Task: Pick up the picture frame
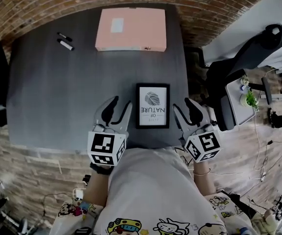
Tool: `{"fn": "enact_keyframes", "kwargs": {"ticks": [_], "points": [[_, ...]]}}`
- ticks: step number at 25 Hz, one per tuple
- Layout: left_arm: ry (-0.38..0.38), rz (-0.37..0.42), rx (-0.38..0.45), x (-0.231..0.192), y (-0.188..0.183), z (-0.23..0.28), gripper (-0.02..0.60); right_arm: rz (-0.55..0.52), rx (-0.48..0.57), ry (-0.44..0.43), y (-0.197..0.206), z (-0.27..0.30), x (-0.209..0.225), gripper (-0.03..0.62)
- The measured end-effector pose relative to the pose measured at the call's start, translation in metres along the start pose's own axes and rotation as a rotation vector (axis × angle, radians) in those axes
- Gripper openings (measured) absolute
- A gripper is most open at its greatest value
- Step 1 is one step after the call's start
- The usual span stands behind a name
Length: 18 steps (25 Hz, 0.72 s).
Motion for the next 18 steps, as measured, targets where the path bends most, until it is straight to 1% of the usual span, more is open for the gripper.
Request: {"fn": "enact_keyframes", "kwargs": {"ticks": [10,18], "points": [[0.062,-0.022,-0.089,0.011,0.027,0.028,0.169,0.051,-0.082,-0.012,0.023,0.016,0.008,0.190],[0.092,-0.069,-0.156,0.016,0.054,0.049,0.169,0.108,-0.132,0.009,0.045,0.031,0.022,0.190]]}}
Point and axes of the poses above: the fingertips, and each gripper's own axes: z forward along the fingers, x to its right, y out of its underside, the point moved 3 cm from there along -z, backward along the fingers, and after that the axes turned 10 degrees about z, right-handed, at the moved point
